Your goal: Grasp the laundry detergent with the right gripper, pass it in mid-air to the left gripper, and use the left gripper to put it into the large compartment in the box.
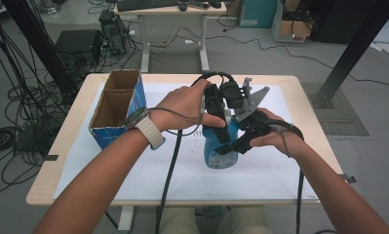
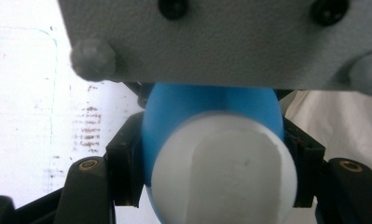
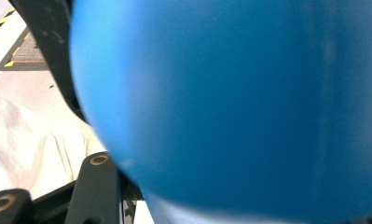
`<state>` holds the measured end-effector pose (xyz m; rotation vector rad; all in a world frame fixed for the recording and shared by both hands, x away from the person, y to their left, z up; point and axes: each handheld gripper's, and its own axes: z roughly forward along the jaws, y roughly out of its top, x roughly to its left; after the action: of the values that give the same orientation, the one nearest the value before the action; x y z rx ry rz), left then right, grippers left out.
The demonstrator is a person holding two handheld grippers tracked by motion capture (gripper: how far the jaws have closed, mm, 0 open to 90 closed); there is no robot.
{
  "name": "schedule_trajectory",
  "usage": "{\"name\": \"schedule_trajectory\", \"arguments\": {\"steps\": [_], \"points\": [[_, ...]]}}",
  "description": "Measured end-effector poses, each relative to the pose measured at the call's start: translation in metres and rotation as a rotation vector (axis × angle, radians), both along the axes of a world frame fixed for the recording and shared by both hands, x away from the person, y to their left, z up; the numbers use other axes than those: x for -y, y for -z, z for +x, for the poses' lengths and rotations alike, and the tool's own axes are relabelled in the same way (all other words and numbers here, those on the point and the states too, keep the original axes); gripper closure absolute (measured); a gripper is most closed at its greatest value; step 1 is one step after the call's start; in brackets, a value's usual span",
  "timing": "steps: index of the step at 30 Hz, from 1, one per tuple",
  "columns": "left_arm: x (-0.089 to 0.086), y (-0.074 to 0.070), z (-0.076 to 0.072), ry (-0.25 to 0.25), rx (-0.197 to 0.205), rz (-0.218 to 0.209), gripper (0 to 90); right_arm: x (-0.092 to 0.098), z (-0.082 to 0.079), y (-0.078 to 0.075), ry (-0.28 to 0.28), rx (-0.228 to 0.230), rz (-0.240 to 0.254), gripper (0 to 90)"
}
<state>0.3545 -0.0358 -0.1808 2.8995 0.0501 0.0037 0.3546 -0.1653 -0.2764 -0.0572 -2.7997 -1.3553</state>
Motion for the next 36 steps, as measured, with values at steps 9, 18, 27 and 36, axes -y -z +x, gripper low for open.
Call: {"name": "schedule_trajectory", "arguments": {"steps": [9,18,27,36], "points": [[0.0004,-0.0002,-0.0001,0.004,-0.001,0.001,37.5,0.0005,-0.0009,0.0002,0.005,-0.002,0.005,43.4],[-0.0001,-0.0003,-0.0007,0.001,0.001,0.002,37.5,-0.0001,-0.0008,-0.0002,0.0,-0.001,-0.001,43.4],[-0.0001,-0.0003,-0.0001,0.004,-0.001,-0.001,37.5,0.0,-0.0007,0.0,0.003,-0.001,0.005,43.4],[-0.0008,-0.0005,-0.0003,-0.001,0.0,-0.002,37.5,0.0,0.0003,-0.0012,-0.014,-0.004,-0.013,43.4]]}}
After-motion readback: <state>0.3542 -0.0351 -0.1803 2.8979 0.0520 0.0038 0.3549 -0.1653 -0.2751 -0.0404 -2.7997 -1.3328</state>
